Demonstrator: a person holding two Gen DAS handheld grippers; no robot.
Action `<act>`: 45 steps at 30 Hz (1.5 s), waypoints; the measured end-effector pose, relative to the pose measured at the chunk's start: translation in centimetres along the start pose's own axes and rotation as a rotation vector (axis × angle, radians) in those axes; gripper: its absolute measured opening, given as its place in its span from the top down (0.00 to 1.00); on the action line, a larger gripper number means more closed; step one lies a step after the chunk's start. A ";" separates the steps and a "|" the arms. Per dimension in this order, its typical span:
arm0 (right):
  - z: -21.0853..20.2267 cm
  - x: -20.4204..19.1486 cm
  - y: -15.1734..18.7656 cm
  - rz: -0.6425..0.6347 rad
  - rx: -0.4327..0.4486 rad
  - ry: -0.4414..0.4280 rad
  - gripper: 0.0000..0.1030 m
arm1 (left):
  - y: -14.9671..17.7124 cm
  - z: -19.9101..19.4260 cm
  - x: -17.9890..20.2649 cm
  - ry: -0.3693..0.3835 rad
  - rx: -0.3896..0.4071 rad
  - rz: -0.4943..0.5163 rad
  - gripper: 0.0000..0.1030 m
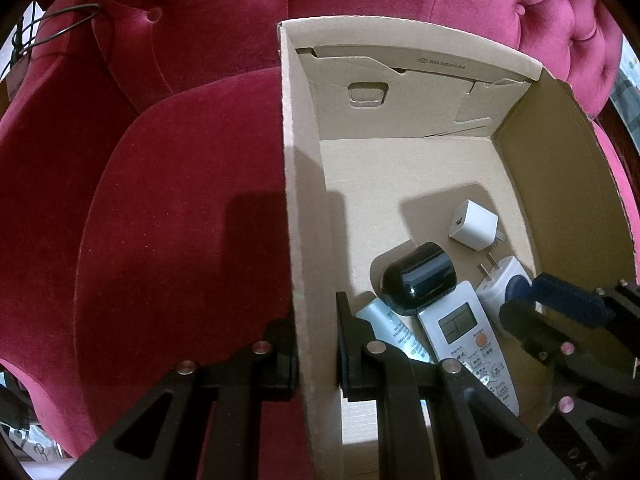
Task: Organize rigid objects
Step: 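Open the right tool to drop the blue fob onto the remote, then move the right tool back to the paper toward the metal keychain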
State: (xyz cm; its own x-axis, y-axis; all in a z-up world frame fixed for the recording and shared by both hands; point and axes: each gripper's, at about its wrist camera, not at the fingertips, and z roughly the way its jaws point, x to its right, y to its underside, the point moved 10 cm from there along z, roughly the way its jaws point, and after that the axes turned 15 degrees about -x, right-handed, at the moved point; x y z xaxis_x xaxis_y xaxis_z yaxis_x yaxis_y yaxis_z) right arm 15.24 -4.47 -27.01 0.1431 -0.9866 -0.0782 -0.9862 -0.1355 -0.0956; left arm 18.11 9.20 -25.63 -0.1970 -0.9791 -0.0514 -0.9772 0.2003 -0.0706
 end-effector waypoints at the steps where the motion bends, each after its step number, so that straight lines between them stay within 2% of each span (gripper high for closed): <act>1: 0.1 -0.1 0.1 0.001 -0.002 -0.002 0.70 | 0.0 0.0 0.0 -0.001 0.000 0.001 0.85; 6: 0.4 -0.2 0.1 0.000 -0.003 -0.001 0.69 | 0.0 -0.1 0.0 0.000 0.001 -0.001 0.85; 9: 0.3 -0.2 0.0 -0.007 -0.001 0.004 0.60 | 0.0 -0.1 -0.1 0.000 0.001 -0.001 0.85; 15: -0.3 -0.2 0.1 -0.010 0.012 0.009 0.59 | 0.0 -0.1 -0.1 -0.001 0.001 0.000 0.85; 23: -2.1 -0.5 0.3 -0.013 0.036 0.024 0.58 | 0.0 -0.2 -0.1 0.001 0.001 0.000 0.85; 28: -4.2 -0.1 0.1 -0.002 0.072 0.035 0.53 | 0.0 -0.1 -0.1 -0.002 0.001 0.001 0.85; 35: -6.0 1.5 -0.6 0.035 0.100 0.054 0.39 | 0.0 -0.1 0.0 -0.003 0.001 0.001 0.85; 40: -7.2 2.3 -0.6 0.043 0.124 0.066 0.26 | 0.0 0.0 0.0 -0.004 0.001 0.002 0.85; 45: -8.1 3.3 -0.6 0.062 0.144 0.076 0.06 | 0.0 0.0 -0.1 -0.004 0.002 0.003 0.85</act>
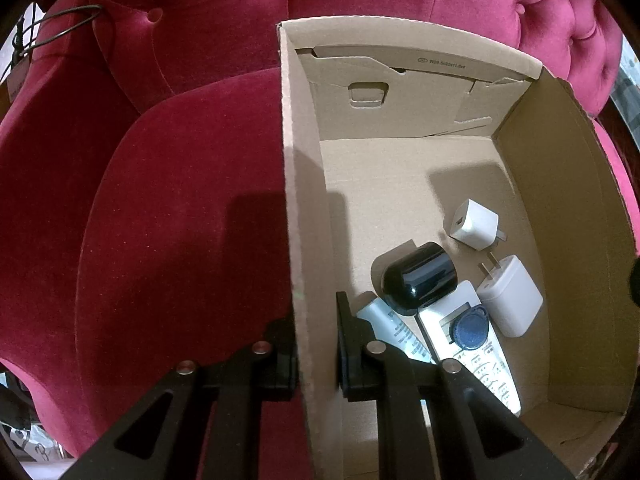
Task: Organize rigid objects
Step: 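Move the right tool back to the paper toward the metal keychain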
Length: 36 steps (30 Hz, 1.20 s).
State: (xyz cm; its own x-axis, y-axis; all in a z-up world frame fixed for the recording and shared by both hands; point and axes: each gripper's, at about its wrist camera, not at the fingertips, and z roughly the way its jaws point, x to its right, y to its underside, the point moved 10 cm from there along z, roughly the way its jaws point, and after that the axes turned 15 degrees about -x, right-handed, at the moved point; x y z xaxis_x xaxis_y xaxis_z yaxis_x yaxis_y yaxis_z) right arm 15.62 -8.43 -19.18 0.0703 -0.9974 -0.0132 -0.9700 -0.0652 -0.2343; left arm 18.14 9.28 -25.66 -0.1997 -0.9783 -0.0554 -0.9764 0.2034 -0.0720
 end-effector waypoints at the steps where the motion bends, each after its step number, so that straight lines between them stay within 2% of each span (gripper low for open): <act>1: -0.2 0.3 -0.1 0.004 0.004 -0.001 0.05 | 0.0 0.0 0.0 0.000 0.000 0.000 0.85; 5: -1.0 1.5 -0.2 0.017 0.020 0.009 0.01 | 0.0 0.0 -0.1 -0.001 0.000 0.001 0.85; 24: -2.3 9.1 0.5 0.111 0.046 0.047 0.01 | 0.1 0.0 0.0 -0.003 0.000 0.000 0.85; 36: 1.6 13.8 2.6 0.175 -0.005 0.045 0.01 | 0.0 0.0 0.0 -0.004 -0.002 -0.001 0.85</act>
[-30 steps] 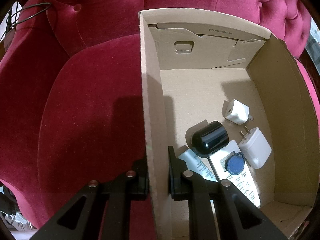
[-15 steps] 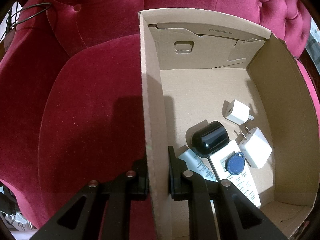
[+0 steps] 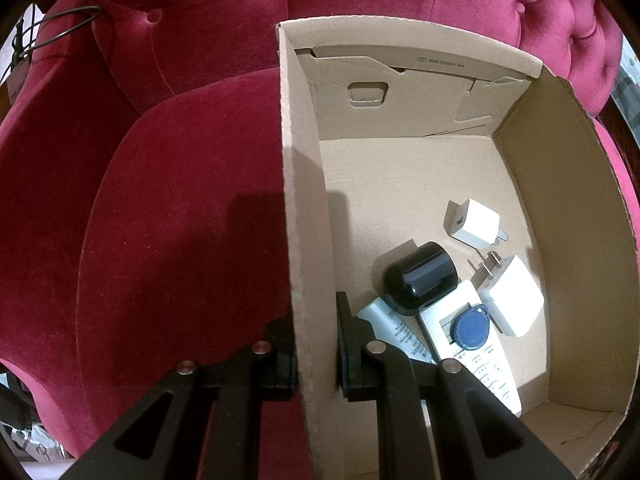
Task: Organize rigid objects
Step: 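Move the right tool back to the paper toward the metal keychain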
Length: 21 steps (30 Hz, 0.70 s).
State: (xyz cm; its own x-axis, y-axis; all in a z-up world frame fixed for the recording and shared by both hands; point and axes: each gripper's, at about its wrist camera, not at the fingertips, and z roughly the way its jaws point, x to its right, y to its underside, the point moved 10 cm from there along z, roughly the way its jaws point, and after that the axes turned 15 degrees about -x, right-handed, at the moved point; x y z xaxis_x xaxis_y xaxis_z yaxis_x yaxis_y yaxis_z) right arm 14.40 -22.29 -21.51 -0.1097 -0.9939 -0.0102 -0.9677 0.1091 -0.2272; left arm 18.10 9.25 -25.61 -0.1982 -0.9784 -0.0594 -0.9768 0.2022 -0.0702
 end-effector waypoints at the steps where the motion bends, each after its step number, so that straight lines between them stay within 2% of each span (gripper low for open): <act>1: 0.5 0.3 0.2 0.003 -0.008 0.003 0.01 | 0.0 0.0 0.0 0.001 0.000 -0.002 0.85; 9: 4.0 1.9 1.7 0.009 -0.060 0.017 0.01 | 0.1 0.0 0.0 0.000 0.001 0.000 0.85; 21: 8.9 2.4 3.7 -0.012 -0.133 0.030 0.02 | 0.1 0.0 0.5 -0.011 0.001 0.007 0.85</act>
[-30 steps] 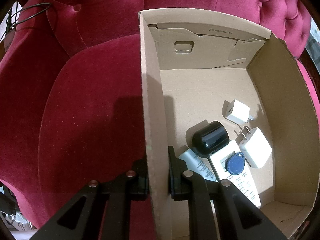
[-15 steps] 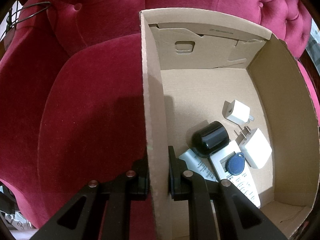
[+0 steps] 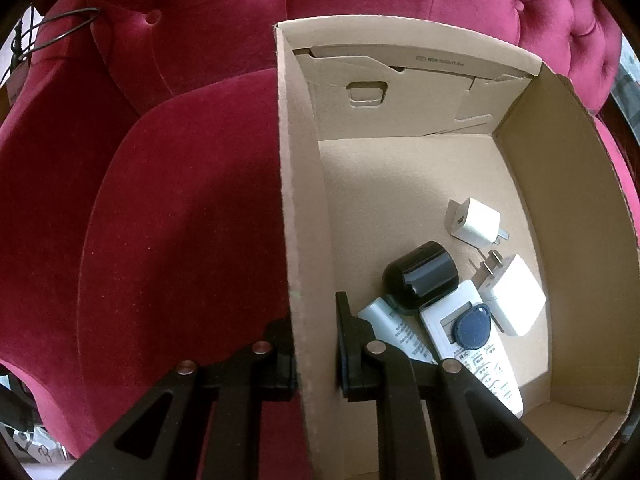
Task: Organize rigid objects
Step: 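Move the right tool back to the paper toward the metal keychain, then grasp the brass keychain with carabiner using the right tool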
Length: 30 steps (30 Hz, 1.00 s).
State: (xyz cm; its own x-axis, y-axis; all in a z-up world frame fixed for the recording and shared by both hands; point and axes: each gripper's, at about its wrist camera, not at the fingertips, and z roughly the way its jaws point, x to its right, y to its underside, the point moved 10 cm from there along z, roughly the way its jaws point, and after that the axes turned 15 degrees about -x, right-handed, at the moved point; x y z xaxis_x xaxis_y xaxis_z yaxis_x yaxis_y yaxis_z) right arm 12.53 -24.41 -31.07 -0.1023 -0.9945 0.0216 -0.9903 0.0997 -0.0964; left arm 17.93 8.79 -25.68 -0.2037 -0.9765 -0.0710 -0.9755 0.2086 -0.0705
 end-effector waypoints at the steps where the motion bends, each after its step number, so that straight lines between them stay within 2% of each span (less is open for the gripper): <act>1: 0.3 0.0 0.1 -0.006 -0.004 0.004 0.02 | 0.0 0.0 0.0 -0.001 0.000 0.001 0.85; 8: 2.2 0.1 1.2 -0.018 -0.032 0.029 0.02 | 0.0 0.3 0.2 -0.001 -0.002 0.002 0.85; 17: 2.3 0.0 1.8 -0.015 -0.027 0.030 0.02 | 0.0 0.2 0.2 -0.005 -0.002 0.004 0.85; 19: 2.4 -0.1 1.4 -0.012 -0.028 0.029 0.06 | 0.0 0.2 0.2 -0.006 -0.002 0.005 0.85; 22: 1.4 -0.3 1.3 -0.007 -0.025 0.022 0.19 | 0.0 0.1 0.2 -0.007 -0.001 0.004 0.85; 23: 1.2 -0.3 1.2 -0.006 -0.021 0.019 0.32 | 0.0 0.1 0.1 -0.007 -0.001 0.003 0.85; 24: 0.8 -0.3 1.2 -0.005 -0.015 0.018 0.48 | 0.0 0.1 0.1 -0.004 -0.001 0.002 0.85; 25: 0.6 -0.4 1.2 -0.007 -0.013 0.016 0.56 | 0.0 0.1 0.1 -0.003 -0.001 0.000 0.85; 26: 0.5 -0.4 1.1 -0.009 -0.013 0.014 0.68 | 0.0 0.1 0.1 -0.003 -0.002 0.000 0.85; 30: 0.2 0.0 1.1 0.020 -0.018 -0.015 0.74 | 0.0 0.1 0.1 -0.007 0.000 0.002 0.85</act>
State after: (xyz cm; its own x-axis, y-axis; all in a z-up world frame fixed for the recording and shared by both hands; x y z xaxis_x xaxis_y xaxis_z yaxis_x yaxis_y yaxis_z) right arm 11.43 -24.34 -31.41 -0.1203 -0.9927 0.0046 -0.9897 0.1196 -0.0783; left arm 17.92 8.73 -25.75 -0.2051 -0.9756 -0.0777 -0.9751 0.2106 -0.0699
